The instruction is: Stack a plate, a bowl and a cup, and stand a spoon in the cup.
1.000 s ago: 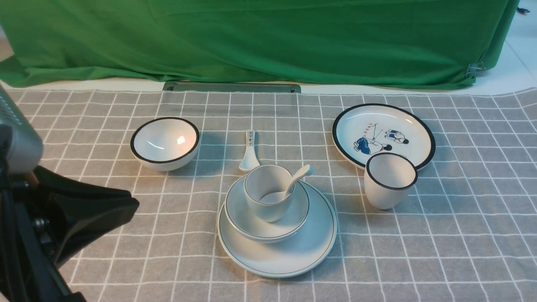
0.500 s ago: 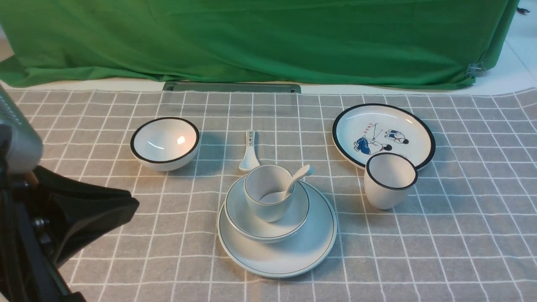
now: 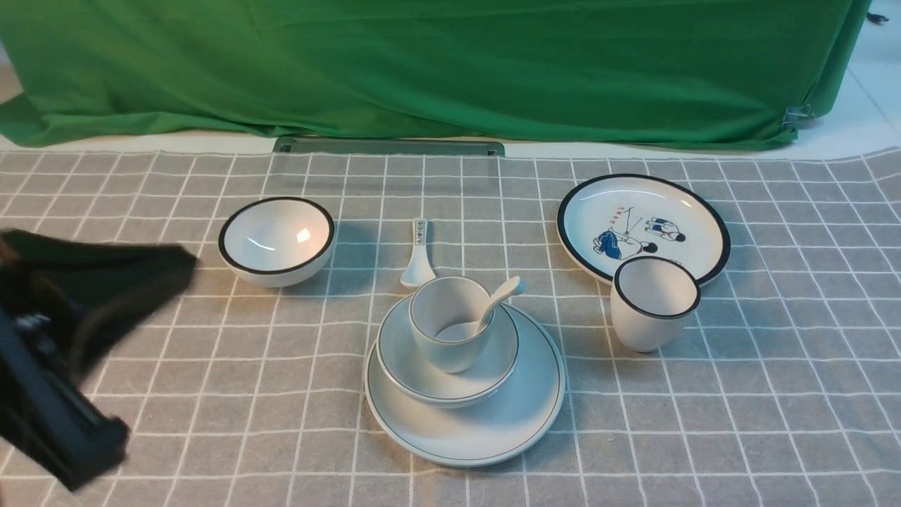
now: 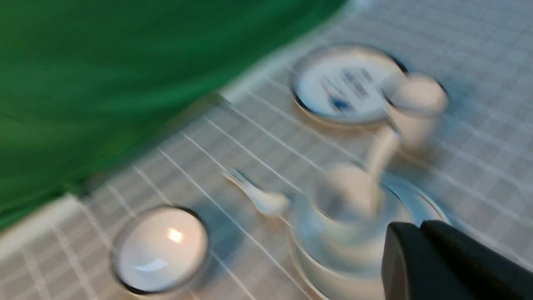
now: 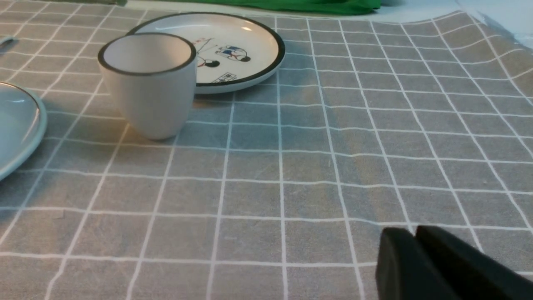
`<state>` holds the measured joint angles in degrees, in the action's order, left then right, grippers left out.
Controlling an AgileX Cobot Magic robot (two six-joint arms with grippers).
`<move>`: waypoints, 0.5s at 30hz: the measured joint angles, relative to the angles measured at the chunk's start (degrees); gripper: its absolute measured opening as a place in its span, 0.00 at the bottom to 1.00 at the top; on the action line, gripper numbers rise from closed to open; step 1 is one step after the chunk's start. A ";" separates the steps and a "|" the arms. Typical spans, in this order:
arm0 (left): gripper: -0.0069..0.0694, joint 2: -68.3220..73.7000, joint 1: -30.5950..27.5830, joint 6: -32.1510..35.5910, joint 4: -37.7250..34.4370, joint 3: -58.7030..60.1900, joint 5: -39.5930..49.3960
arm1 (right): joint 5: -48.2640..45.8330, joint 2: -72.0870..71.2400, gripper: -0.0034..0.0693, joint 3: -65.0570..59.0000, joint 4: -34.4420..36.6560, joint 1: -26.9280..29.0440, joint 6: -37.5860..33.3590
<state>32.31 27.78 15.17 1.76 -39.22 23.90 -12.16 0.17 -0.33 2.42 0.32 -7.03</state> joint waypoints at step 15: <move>0.11 -32.16 -34.60 -0.67 -9.55 37.51 -7.17 | 0.15 0.00 0.22 0.00 0.05 0.00 0.06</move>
<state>0.15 -6.82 14.49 -7.79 -1.71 16.74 -12.01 0.17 -0.33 2.47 0.32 -6.97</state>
